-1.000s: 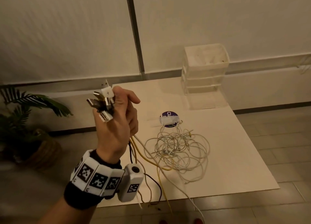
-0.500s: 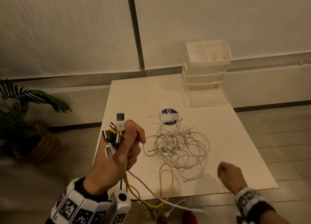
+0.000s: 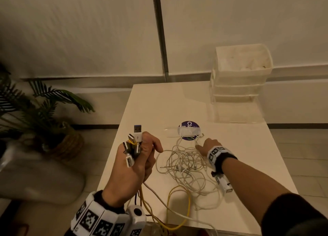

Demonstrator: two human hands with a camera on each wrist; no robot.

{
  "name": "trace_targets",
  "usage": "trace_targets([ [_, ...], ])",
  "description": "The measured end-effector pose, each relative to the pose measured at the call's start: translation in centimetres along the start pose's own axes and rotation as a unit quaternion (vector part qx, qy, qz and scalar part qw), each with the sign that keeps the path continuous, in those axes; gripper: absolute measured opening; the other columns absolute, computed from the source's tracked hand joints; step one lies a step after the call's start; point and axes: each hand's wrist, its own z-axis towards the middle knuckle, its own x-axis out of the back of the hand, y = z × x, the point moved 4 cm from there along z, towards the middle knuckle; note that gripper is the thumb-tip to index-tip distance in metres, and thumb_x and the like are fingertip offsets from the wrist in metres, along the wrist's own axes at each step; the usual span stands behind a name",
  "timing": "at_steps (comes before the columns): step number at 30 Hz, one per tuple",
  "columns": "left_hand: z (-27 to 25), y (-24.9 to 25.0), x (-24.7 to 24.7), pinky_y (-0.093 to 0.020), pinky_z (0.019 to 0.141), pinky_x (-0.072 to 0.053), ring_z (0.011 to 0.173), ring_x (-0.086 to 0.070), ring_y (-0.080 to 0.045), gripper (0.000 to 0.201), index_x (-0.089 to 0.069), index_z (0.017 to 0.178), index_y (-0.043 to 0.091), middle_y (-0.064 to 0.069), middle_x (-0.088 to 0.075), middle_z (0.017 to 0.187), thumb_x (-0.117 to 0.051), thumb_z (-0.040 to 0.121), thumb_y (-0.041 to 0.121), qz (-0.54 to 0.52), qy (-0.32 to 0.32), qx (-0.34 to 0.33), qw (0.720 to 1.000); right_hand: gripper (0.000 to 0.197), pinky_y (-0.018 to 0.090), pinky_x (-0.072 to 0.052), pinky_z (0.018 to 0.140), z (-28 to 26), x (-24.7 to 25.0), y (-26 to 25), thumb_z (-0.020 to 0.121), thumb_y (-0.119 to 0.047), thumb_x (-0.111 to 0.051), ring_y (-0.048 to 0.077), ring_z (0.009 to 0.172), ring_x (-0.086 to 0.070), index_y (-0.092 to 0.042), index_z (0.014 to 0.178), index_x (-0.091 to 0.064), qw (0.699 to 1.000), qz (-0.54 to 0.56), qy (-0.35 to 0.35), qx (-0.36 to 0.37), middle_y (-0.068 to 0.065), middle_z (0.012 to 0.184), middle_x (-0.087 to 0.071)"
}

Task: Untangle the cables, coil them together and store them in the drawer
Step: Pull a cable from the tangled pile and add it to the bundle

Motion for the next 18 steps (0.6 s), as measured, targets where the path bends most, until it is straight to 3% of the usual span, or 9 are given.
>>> trace_targets([
  [2,0.4,-0.4,-0.2,-0.016,0.041,-0.022,0.04,-0.019,-0.01,0.048,-0.06,0.079,0.012,0.004,-0.026,0.051,-0.055,0.087,0.059,0.0,0.011,0.003,1.0,0.044,0.037,-0.048,0.085,0.3,-1.1,0.5,0.088,-0.045,-0.055,0.036,0.107,-0.059,-0.008,0.113,-0.057,0.999,0.023,-0.026,-0.031,0.017,0.115,-0.06],
  [5,0.8,-0.8,-0.2,-0.017,0.04,-0.021,0.041,-0.019,-0.011,0.047,-0.061,0.078,0.012,0.0,-0.025,0.052,-0.054,0.086,0.058,0.009,0.023,0.008,1.0,0.022,0.033,-0.04,0.081,0.2,-1.2,1.1,0.087,-0.031,-0.055,0.033,0.101,-0.057,-0.011,0.084,-0.061,0.991,0.12,-0.024,-0.052,0.011,0.091,-0.06],
  [8,1.2,-0.9,0.2,-0.017,0.04,-0.022,0.041,-0.02,-0.012,0.048,-0.061,0.078,0.012,-0.002,-0.026,0.053,-0.054,0.085,0.059,0.021,0.031,0.012,0.999,0.02,0.039,-0.039,0.099,-1.4,0.1,1.3,0.087,-0.039,-0.058,0.031,0.105,-0.059,-0.025,0.083,-0.072,0.967,0.254,0.031,-0.006,0.007,0.097,-0.067],
  [10,1.7,-0.9,0.3,-0.017,0.041,-0.022,0.04,-0.021,-0.011,0.045,-0.06,0.078,0.01,-0.002,-0.027,0.052,-0.051,0.086,0.054,0.02,0.03,0.009,0.999,0.018,0.044,-0.04,0.103,-3.2,1.5,1.2,0.084,-0.045,-0.061,0.027,0.113,-0.057,-0.034,0.08,-0.073,0.936,0.336,0.089,0.049,0.002,0.112,-0.068],
  [12,2.2,-0.7,0.2,-0.017,0.04,-0.023,0.04,-0.021,-0.011,0.045,-0.059,0.079,0.008,-0.003,-0.027,0.052,-0.049,0.088,0.052,0.023,0.021,0.003,1.0,0.029,0.041,-0.037,0.1,-5.2,3.2,1.2,0.082,-0.059,-0.057,0.021,0.118,-0.049,-0.036,0.087,-0.075,0.94,0.299,0.141,0.08,-0.01,0.116,-0.061],
  [15,3.1,-0.4,0.0,-0.019,0.039,-0.021,0.04,-0.021,-0.013,0.045,-0.057,0.08,0.005,-0.008,-0.025,0.053,-0.044,0.098,0.044,0.025,0.007,-0.008,1.0,0.025,0.035,-0.024,0.083,-8.0,6.5,-0.4,0.089,-0.055,-0.054,0.024,0.108,-0.04,-0.039,0.092,-0.073,0.963,0.102,0.226,0.108,-0.018,0.104,-0.049],
  [17,3.6,-0.3,-0.1,-0.02,0.04,-0.019,0.04,-0.019,-0.013,0.045,-0.056,0.082,0.002,-0.007,-0.024,0.053,-0.041,0.102,0.039,0.019,0.004,-0.004,1.0,0.022,0.034,-0.027,0.078,-9.2,8.3,-2.0,0.092,-0.047,-0.054,0.024,0.101,-0.048,-0.038,0.096,-0.073,0.954,0.098,0.231,0.163,-0.015,0.098,-0.055],
  [18,3.9,-0.2,-0.1,-0.02,0.04,-0.018,0.041,-0.019,-0.012,0.043,-0.056,0.083,0.0,-0.006,-0.024,0.053,-0.04,0.101,0.036,0.014,0.005,-0.001,1.0,0.019,0.033,-0.032,0.077,-9.9,9.1,-2.7,0.094,-0.04,-0.055,0.021,0.097,-0.055,-0.034,0.097,-0.073,0.941,0.157,0.223,0.199,-0.013,0.094,-0.061],
])
